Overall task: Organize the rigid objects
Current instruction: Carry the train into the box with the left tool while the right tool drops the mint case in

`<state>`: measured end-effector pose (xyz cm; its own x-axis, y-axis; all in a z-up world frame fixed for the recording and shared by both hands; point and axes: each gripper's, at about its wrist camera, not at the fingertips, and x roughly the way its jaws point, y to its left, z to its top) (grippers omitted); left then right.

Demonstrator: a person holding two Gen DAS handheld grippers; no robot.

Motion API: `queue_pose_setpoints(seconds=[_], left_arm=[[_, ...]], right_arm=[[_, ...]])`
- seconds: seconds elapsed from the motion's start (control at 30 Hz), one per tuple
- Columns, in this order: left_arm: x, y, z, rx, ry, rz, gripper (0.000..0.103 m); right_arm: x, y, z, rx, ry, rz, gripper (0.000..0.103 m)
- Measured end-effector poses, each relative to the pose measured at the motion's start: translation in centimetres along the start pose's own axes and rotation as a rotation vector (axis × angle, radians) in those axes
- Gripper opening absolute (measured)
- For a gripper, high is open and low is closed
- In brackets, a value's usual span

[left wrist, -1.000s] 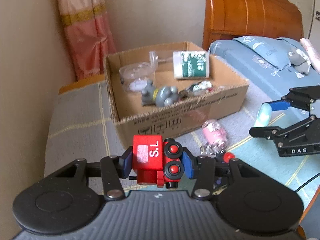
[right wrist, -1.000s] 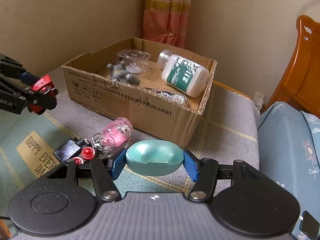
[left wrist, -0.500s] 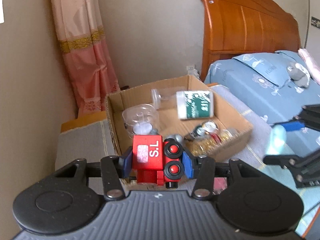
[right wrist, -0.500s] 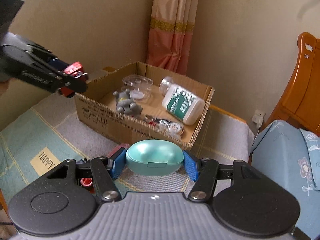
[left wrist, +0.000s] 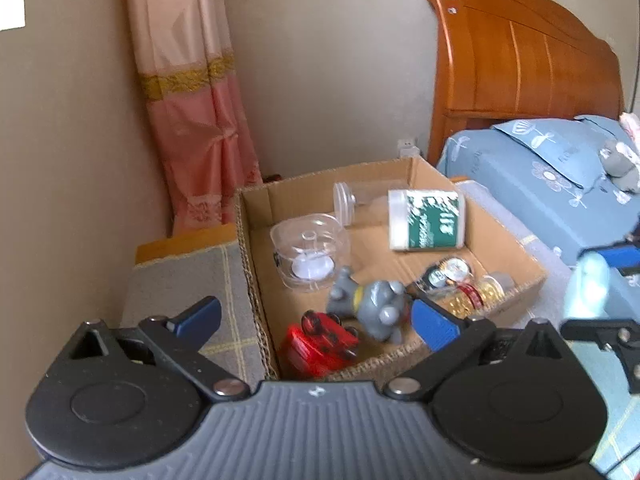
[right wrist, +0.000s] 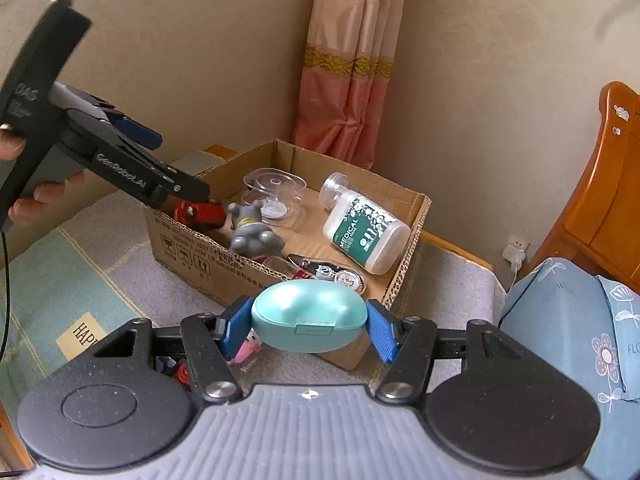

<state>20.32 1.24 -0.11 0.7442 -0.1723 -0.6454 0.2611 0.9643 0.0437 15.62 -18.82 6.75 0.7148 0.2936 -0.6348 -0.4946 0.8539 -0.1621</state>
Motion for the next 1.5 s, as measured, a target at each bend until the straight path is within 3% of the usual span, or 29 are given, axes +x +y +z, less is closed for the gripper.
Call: queue_pose_setpoints(seconds=[0.3, 0.63, 0.93, 1.5], left_arm=[[-2.3, -0.1, -2.6, -0.062, 0.018, -0.029, 0.101], [-4.7, -1.0, -4.6, -0.013, 0.006, 0.006, 0.101], [-5.4, -0.6, -5.2, -0.045, -0.02, -0.001, 0.101], [-5.2, 1.0, -6.5, -0.093, -0.007, 0.021, 0.101]], right_arm=[[0.2, 0.4, 1.0, 0.002, -0.008, 0.019, 0.066], [1.2, 0.3, 2.8, 0.004, -0.002, 0.024, 0.066], [2.6, 0.1, 5.2, -0.013, 0.013, 0.023, 0.066], [10.1, 0.3, 8.2, -0.044, 0.113, 0.002, 0.066]])
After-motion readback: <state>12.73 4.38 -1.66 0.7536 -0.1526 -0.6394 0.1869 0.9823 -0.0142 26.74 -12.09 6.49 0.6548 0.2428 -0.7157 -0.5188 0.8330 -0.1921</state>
